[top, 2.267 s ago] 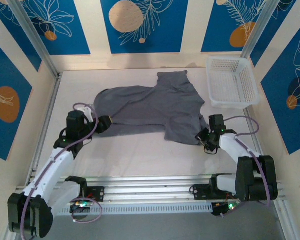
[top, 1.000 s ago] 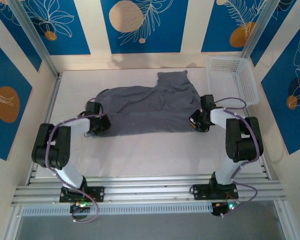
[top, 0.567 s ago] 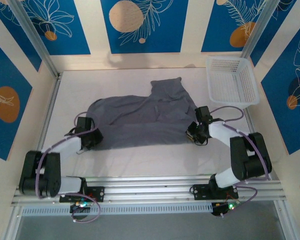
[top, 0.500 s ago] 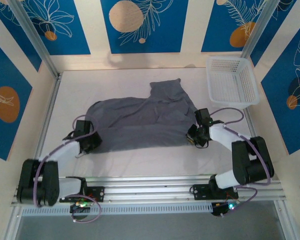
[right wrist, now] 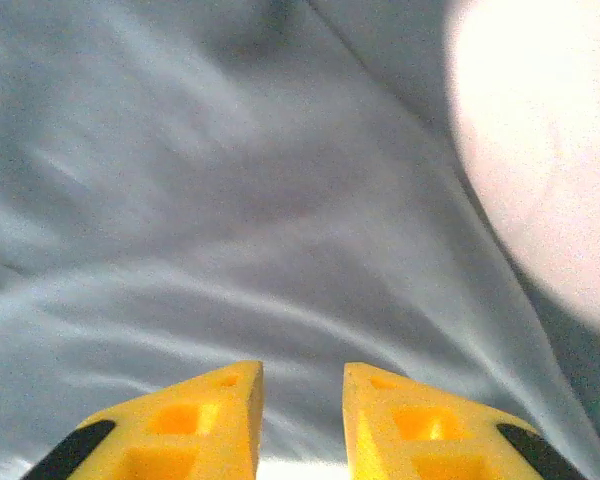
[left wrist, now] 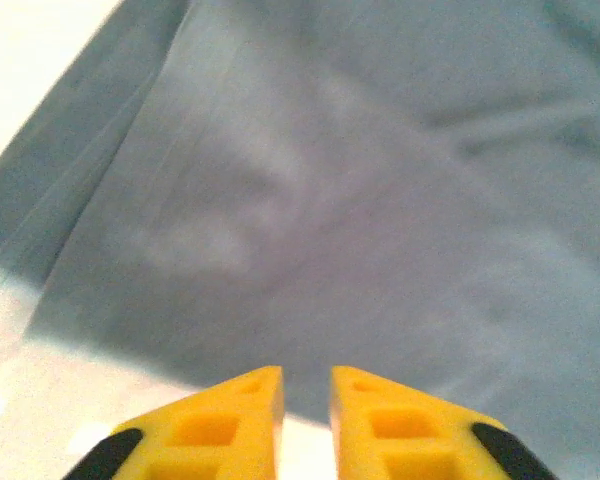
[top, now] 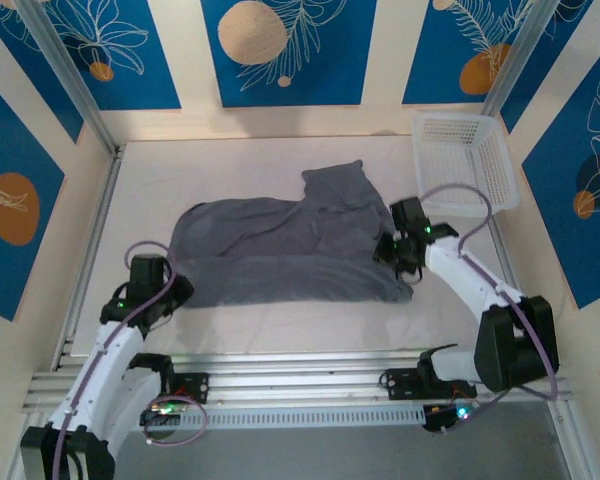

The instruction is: Fold the inside-out t-shirt

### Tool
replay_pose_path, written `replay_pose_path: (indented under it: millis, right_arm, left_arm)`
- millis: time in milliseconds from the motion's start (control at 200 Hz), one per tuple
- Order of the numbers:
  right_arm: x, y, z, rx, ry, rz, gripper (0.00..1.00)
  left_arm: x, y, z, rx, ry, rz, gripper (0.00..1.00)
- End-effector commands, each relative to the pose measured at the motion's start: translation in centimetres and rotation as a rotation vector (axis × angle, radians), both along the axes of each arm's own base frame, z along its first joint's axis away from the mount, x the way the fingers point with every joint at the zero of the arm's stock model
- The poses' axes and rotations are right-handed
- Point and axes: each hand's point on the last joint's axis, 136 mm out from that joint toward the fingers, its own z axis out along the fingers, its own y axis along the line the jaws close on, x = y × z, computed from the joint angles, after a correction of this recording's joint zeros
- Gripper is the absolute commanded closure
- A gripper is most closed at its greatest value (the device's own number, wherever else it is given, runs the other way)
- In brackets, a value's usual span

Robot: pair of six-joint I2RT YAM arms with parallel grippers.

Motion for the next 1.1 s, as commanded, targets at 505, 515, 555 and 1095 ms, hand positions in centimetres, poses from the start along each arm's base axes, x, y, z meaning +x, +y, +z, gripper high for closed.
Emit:
replay_pose_path:
  millis: [505,515,555,1095]
  right_arm:
    - [24.4,-1.6,-3.8,-0.442,0.036,0.347,0.37]
    - [24.5,-1.4,-3.8,-0.437,0.036,0.352,0.37]
    - [24.6,-0.8,-4.3,-0.405,0.048,0.376,0.36]
    - [24.2,0.4,-7.0,-0.26,0.189,0.378,0.71]
  left_arm:
    - [11.0,0.3,10.9,0.252,-0.35,-0.187,0.54]
    - [11.1,0.3,10.8,0.251,-0.349,-0.189,0.54]
    - [11.4,0.2,10.5,0.243,-0.343,-0.195,0.53]
    - [18.1,1.6,6.0,0.196,-0.05,-0.159,0.49]
